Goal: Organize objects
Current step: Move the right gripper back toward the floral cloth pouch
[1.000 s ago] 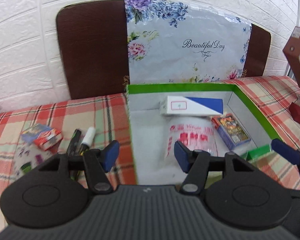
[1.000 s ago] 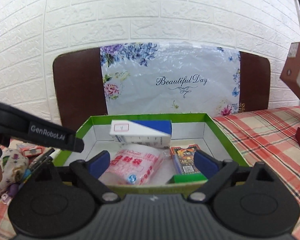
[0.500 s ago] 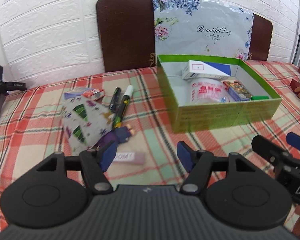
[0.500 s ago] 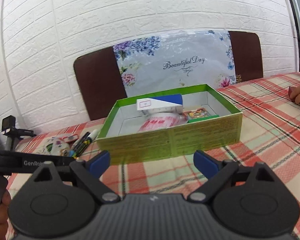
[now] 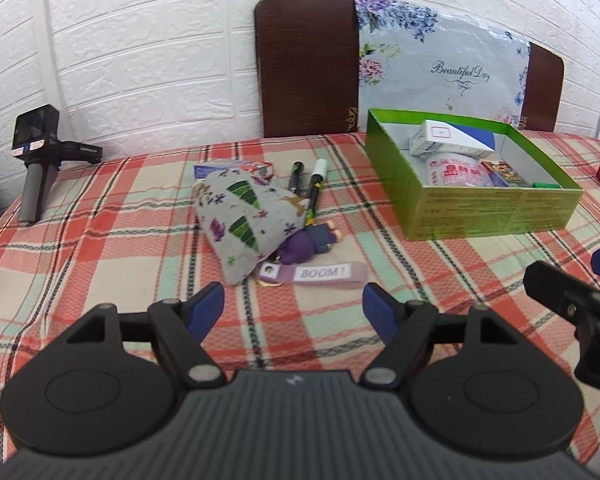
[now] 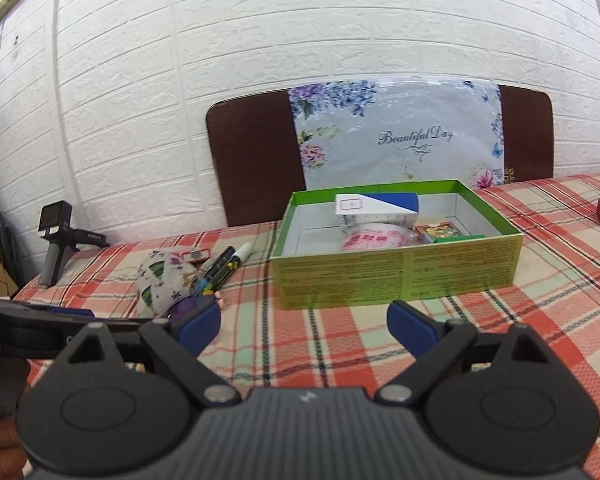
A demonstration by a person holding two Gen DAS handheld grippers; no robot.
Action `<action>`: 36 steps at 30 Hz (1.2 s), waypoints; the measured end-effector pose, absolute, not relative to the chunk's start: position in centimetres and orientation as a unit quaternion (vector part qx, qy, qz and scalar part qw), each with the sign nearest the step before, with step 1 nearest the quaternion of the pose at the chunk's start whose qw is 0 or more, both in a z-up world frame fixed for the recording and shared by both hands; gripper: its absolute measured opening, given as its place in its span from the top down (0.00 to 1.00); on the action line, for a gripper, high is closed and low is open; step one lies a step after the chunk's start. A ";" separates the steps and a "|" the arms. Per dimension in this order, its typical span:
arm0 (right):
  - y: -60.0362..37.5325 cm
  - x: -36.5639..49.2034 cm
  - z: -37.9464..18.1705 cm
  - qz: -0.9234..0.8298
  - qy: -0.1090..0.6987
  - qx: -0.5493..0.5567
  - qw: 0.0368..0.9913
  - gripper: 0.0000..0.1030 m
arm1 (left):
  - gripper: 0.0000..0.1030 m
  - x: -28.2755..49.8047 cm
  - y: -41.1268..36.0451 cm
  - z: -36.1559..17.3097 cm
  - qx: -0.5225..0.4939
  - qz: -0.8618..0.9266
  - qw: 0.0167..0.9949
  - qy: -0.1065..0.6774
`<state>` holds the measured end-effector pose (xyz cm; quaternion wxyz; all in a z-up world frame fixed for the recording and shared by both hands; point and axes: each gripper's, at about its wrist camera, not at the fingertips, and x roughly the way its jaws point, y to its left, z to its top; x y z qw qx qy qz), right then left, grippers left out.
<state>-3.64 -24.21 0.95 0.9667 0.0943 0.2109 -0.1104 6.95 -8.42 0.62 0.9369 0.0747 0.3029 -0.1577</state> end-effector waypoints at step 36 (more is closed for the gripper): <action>-14.1 12.4 -2.9 0.024 0.241 -0.060 0.968 0.29 | 0.05 12.6 5.7 -6.1 -0.022 -0.056 0.963 0.263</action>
